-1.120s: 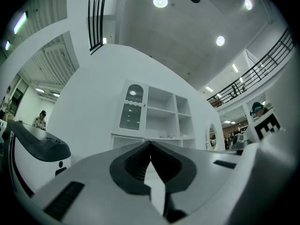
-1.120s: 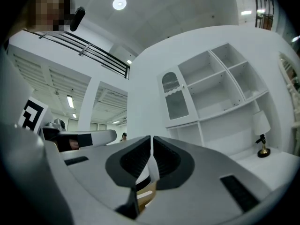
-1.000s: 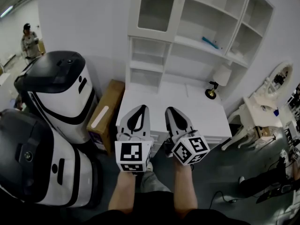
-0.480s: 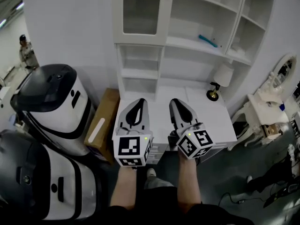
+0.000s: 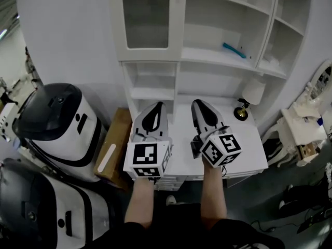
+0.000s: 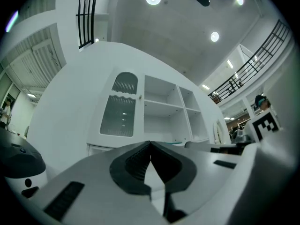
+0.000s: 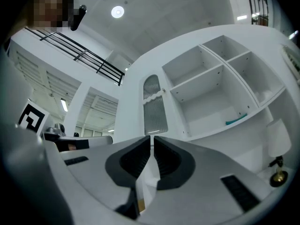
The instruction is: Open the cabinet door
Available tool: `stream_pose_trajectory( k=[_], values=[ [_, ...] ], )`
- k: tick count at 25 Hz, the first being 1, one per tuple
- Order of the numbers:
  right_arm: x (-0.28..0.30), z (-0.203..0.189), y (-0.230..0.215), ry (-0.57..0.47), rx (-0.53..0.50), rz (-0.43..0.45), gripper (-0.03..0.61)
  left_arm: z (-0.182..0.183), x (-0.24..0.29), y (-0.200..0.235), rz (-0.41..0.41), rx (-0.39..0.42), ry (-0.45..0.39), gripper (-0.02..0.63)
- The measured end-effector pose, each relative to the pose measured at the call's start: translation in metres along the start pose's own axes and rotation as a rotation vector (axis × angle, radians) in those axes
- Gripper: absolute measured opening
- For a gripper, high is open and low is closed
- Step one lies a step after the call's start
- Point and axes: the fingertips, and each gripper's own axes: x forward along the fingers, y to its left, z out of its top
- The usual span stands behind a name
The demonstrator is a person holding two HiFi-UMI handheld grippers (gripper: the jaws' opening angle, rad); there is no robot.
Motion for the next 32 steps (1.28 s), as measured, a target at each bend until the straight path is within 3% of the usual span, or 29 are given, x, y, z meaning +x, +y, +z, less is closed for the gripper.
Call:
stream_pose_trajectory(
  k=[6, 10, 32],
  values=[
    [0.038, -0.009, -0.033, 0.001, -0.016, 0.033, 0.024, -0.013, 0.046, 0.009, 0.025, 0.003, -0.023, 0.014],
    [0.061, -0.013, -0.053, 0.009, -0.005, 0.062, 0.081, -0.021, 0.071, 0.009, 0.022, 0.001, -0.021, 0.014],
    [0.167, -0.015, -0.111, 0.004, -0.045, 0.173, 0.191, -0.036, 0.161, 0.050, 0.140, 0.052, -0.065, 0.014]
  ],
)
